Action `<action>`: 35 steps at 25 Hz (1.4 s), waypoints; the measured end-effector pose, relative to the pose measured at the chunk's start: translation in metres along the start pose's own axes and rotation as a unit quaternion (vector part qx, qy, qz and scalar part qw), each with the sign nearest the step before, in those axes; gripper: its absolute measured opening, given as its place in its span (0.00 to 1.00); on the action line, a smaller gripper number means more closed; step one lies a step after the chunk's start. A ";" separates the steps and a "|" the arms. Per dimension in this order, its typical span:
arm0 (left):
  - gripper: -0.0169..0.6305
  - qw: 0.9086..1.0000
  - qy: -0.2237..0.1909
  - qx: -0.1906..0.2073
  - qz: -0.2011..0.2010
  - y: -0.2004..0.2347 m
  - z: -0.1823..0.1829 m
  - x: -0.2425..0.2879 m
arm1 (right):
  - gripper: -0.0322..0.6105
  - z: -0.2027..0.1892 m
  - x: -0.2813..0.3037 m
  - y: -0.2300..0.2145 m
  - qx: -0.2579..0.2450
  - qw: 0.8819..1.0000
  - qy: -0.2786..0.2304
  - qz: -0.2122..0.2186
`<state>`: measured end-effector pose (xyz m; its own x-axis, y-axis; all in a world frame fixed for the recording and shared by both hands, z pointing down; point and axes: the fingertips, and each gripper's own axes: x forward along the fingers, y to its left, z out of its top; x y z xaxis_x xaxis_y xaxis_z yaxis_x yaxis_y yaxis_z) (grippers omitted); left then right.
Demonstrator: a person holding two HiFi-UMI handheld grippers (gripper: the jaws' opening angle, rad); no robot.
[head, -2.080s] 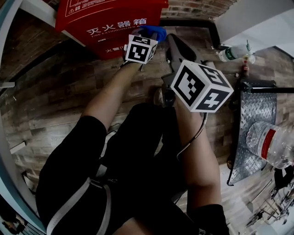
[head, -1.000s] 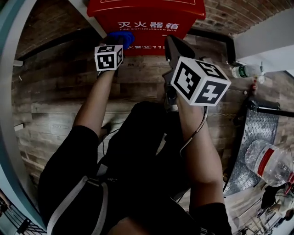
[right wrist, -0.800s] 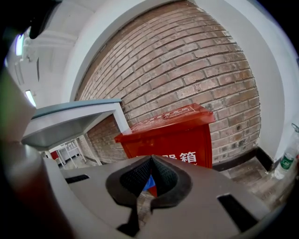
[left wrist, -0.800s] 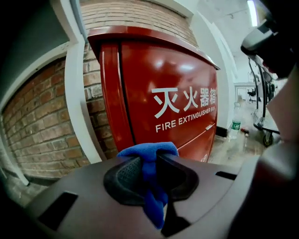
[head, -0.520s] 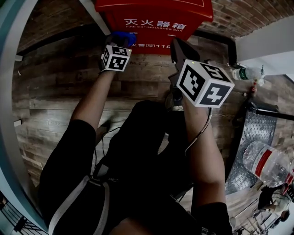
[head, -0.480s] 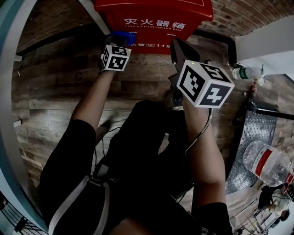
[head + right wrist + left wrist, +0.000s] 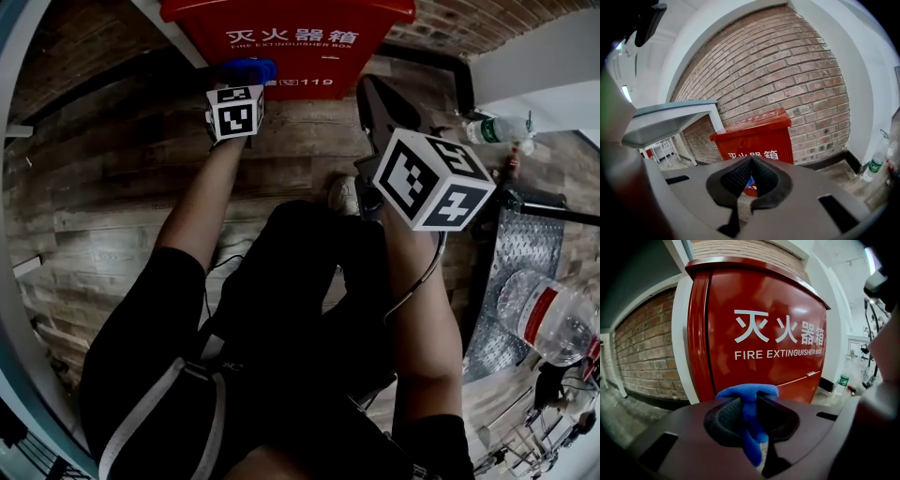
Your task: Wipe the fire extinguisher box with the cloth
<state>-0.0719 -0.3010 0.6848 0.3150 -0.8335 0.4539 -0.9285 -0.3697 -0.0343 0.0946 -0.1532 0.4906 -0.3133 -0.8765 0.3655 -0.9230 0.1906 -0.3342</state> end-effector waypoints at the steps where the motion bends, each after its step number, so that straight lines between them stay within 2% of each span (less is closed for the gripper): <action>1: 0.14 1.000 -0.001 -0.013 0.005 -0.001 0.001 0.000 | 0.07 0.001 -0.002 -0.001 0.000 1.000 -0.002 -0.001; 3: 0.14 1.000 -0.001 -0.029 -0.001 -0.011 0.002 0.001 | 0.07 0.002 -0.005 -0.004 -0.002 1.000 -0.003 -0.002; 10: 0.14 0.994 -0.010 -0.001 -0.104 -0.125 0.027 0.024 | 0.07 0.004 -0.017 -0.017 0.005 1.000 -0.009 -0.015; 12: 0.14 0.993 -0.008 0.004 -0.115 -0.152 0.028 0.030 | 0.07 0.002 -0.021 -0.023 0.006 1.000 -0.008 -0.021; 15: 0.14 0.995 -0.017 -0.004 -0.093 -0.158 0.027 0.033 | 0.07 0.001 -0.030 -0.036 0.018 0.999 -0.010 -0.030; 20: 0.14 0.996 -0.021 -0.013 -0.083 -0.159 0.028 0.031 | 0.07 0.006 -0.040 -0.050 0.035 0.999 -0.021 -0.036; 23: 0.14 0.995 -0.022 -0.029 -0.090 -0.168 0.028 0.022 | 0.07 0.005 -0.038 -0.049 0.030 0.999 -0.016 -0.034; 26: 0.14 0.993 -0.016 -0.026 -0.113 -0.189 0.019 0.024 | 0.07 0.004 -0.035 -0.049 0.033 0.999 -0.013 -0.032; 30: 0.14 0.989 -0.005 -0.014 -0.144 -0.212 0.017 0.043 | 0.07 0.002 -0.033 -0.046 0.040 0.999 -0.011 -0.022; 35: 0.14 0.984 0.011 0.043 -0.172 -0.231 0.007 0.064 | 0.07 -0.003 -0.038 -0.053 0.051 0.998 -0.009 -0.023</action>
<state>0.1638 -0.2721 0.7159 0.6026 -0.6439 0.4714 -0.7471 -0.6628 0.0498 0.1548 -0.1284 0.4971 -0.2654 -0.8914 0.3675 -0.9086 0.1037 -0.4047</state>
